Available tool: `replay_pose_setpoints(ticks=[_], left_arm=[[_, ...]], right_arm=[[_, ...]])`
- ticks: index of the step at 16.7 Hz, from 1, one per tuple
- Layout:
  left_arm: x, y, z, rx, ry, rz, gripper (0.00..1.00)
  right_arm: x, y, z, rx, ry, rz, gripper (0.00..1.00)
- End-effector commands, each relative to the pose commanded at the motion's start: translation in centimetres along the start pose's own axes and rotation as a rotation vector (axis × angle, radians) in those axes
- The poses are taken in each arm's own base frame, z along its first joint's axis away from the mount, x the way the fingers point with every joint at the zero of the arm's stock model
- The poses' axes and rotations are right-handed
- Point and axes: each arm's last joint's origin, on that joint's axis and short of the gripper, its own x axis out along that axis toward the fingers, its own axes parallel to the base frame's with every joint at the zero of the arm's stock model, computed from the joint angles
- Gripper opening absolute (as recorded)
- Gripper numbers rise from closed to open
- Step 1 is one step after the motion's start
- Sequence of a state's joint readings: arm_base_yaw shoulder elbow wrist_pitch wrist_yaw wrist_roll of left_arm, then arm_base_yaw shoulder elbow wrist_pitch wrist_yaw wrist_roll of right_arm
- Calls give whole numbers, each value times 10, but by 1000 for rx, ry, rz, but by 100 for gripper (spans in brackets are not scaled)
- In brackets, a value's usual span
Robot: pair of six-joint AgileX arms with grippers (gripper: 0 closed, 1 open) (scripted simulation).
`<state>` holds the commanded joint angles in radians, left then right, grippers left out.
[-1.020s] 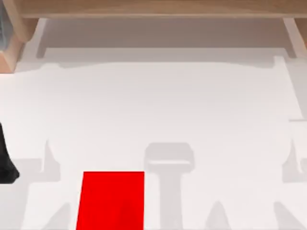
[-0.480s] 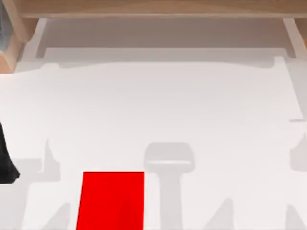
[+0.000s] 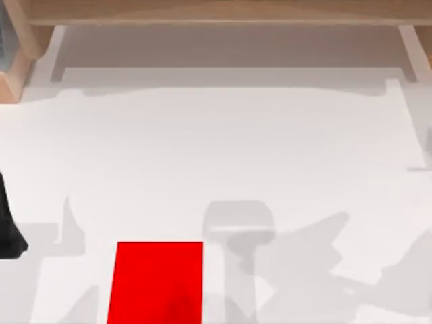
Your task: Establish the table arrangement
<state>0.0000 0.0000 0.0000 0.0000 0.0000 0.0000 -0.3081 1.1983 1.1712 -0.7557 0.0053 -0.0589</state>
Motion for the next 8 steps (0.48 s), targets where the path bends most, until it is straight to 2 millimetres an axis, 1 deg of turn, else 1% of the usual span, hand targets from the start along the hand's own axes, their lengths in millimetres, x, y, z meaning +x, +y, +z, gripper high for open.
replay_pose_setpoints(ticks=[2, 4, 6, 8], left_arm=[[0, 0, 0, 0, 0, 0, 100], [0, 0, 0, 0, 0, 0, 100], [0, 0, 0, 0, 0, 0, 100], [0, 0, 0, 0, 0, 0, 100]], right_arm=[[43, -11, 41, 2, 155, -7, 100], [95, -22, 70, -1, 290, -2, 100], [149, -31, 86, -11, 402, 12, 100], [199, -35, 89, -27, 497, 32, 100]])
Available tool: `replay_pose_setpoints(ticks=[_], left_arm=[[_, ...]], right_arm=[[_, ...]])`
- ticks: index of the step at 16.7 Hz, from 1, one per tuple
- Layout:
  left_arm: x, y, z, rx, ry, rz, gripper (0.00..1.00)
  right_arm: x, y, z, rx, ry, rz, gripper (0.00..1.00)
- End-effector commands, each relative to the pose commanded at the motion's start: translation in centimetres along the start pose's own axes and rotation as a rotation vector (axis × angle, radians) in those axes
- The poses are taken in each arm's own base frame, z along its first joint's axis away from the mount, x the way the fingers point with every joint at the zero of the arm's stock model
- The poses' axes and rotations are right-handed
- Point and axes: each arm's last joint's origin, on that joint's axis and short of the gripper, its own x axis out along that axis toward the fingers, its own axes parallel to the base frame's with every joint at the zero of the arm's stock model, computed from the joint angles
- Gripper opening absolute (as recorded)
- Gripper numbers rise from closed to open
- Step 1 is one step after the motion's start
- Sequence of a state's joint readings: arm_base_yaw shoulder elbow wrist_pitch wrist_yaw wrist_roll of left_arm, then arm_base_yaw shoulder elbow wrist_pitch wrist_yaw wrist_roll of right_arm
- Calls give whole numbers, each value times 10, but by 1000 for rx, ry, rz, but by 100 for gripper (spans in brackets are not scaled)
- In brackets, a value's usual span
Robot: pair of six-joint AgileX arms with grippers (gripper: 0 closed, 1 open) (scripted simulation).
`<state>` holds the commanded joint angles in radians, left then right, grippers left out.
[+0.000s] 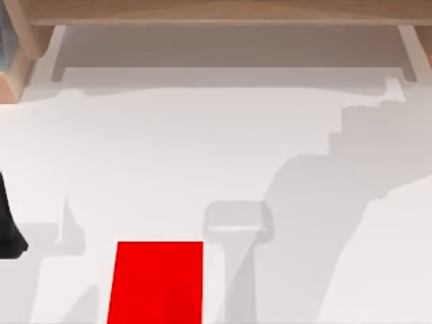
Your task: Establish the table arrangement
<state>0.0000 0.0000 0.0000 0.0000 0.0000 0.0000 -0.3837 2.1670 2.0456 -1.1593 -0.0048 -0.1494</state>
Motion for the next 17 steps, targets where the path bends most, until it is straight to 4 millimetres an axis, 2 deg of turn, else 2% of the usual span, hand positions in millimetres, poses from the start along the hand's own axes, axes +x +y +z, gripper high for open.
replay_pose_setpoints(ticks=[2, 4, 7, 17], left_arm=[[0, 0, 0, 0, 0, 0, 100], [0, 0, 0, 0, 0, 0, 100], [0, 0, 0, 0, 0, 0, 100], [0, 0, 0, 0, 0, 0, 100]], right_arm=[[40, -2, 15, -23, 82, 19, 100], [72, -1, 22, -42, 144, 35, 100], [100, 2, 28, -64, 183, 52, 100], [108, 1, 28, -66, 185, 53, 100]])
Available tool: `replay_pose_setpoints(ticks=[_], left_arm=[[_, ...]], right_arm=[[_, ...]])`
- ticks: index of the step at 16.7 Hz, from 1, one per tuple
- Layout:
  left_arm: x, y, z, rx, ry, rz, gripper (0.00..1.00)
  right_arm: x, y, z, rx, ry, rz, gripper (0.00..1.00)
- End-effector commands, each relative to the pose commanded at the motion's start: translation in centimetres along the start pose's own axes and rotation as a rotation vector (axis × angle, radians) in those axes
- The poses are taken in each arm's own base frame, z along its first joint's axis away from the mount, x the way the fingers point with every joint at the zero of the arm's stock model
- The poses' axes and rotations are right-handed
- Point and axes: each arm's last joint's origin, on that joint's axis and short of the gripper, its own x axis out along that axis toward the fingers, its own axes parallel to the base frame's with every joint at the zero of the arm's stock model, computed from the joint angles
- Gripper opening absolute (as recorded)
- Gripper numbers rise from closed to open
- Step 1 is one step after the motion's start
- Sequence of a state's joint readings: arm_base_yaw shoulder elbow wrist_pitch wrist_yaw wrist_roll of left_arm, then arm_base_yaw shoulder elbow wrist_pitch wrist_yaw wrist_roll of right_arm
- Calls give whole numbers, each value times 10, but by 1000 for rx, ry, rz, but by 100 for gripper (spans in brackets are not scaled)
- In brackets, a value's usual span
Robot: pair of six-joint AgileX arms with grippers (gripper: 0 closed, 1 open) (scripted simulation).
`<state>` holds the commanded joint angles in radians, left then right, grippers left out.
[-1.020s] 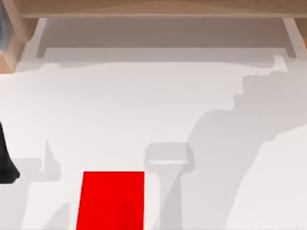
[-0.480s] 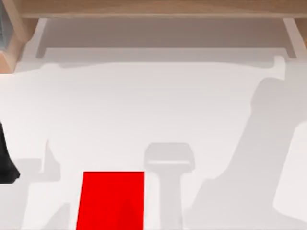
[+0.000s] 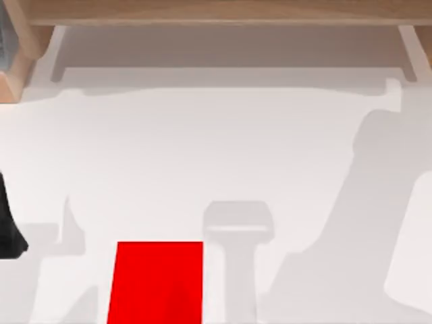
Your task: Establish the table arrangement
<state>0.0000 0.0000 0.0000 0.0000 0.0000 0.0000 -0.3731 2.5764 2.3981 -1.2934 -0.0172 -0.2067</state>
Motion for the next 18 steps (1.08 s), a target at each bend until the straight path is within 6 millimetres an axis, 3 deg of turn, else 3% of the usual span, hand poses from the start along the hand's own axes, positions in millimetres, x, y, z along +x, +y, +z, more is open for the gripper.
replay_pose_setpoints(ticks=[15, 18], left_arm=[[0, 0, 0, 0, 0, 0, 100], [0, 0, 0, 0, 0, 0, 100]], right_arm=[[13, 1, 0, -2, -11, -3, 100], [23, 2, 1, -3, -9, -2, 100]])
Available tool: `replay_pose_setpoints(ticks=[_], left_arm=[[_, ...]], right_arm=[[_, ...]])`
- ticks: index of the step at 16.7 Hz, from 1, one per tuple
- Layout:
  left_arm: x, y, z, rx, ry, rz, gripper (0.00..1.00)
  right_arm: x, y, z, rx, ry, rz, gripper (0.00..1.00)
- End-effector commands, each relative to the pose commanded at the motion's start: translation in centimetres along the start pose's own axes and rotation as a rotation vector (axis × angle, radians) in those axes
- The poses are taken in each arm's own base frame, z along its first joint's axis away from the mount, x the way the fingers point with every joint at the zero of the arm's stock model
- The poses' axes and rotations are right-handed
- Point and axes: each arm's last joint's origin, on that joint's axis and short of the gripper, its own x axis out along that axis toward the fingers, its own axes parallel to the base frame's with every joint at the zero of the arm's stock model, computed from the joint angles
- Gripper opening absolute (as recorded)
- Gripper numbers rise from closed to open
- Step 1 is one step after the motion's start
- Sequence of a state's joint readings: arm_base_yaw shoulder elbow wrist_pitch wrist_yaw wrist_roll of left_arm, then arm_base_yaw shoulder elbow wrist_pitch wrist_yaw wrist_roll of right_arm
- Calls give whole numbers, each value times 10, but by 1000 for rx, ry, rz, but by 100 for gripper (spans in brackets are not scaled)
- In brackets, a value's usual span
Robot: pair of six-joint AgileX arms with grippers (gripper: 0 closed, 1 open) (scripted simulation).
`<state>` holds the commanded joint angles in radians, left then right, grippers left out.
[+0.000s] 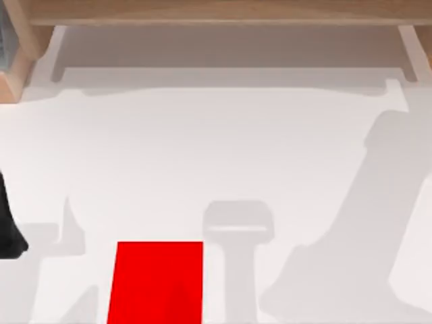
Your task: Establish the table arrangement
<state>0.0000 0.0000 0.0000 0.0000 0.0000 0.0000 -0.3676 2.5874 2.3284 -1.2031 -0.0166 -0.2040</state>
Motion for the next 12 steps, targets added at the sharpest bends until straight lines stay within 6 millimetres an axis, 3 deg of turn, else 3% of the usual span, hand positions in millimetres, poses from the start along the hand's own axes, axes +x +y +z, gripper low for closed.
replay_pose_setpoints(ticks=[5, 12], left_arm=[[0, 0, 0, 0, 0, 0, 100], [0, 0, 0, 0, 0, 0, 100]], right_arm=[[5, 0, 0, 0, 7, 2, 100], [5, 0, 0, 0, 7, 2, 47]])
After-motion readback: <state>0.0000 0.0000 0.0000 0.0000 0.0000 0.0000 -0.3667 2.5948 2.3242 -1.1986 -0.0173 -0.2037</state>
